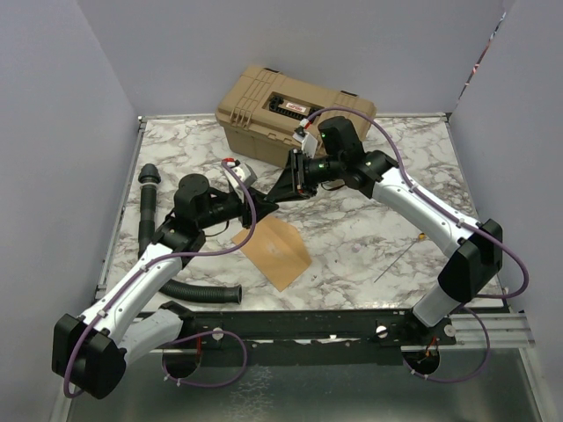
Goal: Place the letter into the envelope and seal it
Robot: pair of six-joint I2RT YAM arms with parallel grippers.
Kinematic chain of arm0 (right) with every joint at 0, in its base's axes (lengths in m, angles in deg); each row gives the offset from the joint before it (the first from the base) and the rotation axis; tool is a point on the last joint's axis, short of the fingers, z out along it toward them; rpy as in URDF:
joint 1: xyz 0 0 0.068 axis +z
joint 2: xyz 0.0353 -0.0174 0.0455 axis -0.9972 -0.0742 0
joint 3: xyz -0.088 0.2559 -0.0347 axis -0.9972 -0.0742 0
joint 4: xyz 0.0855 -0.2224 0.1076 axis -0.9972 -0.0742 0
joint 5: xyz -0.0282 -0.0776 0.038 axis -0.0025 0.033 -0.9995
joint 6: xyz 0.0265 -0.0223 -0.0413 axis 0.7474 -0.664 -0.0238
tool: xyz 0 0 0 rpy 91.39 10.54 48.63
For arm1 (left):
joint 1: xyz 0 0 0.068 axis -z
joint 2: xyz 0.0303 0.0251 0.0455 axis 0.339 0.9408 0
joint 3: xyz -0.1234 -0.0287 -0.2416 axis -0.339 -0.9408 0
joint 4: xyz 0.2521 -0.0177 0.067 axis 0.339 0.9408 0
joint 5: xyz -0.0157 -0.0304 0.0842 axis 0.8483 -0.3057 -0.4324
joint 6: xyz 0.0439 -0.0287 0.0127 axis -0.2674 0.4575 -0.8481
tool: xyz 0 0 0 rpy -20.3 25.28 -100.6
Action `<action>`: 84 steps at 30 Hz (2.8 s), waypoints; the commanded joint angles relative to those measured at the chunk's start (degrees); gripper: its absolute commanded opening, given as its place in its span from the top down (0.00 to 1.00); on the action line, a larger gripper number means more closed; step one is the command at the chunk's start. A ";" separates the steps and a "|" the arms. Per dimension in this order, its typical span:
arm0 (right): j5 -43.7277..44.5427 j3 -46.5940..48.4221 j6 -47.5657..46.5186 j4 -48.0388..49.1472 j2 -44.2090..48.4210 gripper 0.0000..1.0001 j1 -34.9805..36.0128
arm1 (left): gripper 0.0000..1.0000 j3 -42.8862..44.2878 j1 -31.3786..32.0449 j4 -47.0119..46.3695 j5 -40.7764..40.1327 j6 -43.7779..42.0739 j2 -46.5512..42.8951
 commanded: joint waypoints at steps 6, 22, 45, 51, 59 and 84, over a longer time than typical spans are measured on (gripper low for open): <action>0.60 -0.93 -1.08 0.96 -0.36 0.92 1.23 | 0.87 -0.38 0.00 -2.15 1.34 0.75 -0.85; 33.08 -20.38 -22.06 18.89 11.89 1.00 1.32 | 0.05 -9.15 -0.09 3.39 -16.74 11.79 -18.23; 59.69 -22.16 -19.53 9.92 0.53 1.00 25.14 | 0.76 -13.92 0.04 -0.09 -32.80 43.23 8.36; 60.80 -22.98 -15.39 14.21 -3.64 1.00 25.53 | 0.90 -17.24 0.09 -2.52 -32.52 44.60 14.25; 64.52 -14.94 -10.55 8.49 -13.51 1.00 27.51 | 0.95 -18.96 0.08 -2.27 -33.97 45.74 18.89; 74.40 -11.47 -6.83 5.34 -18.53 1.00 26.80 | 1.00 -18.28 0.09 1.79 -40.28 44.95 22.85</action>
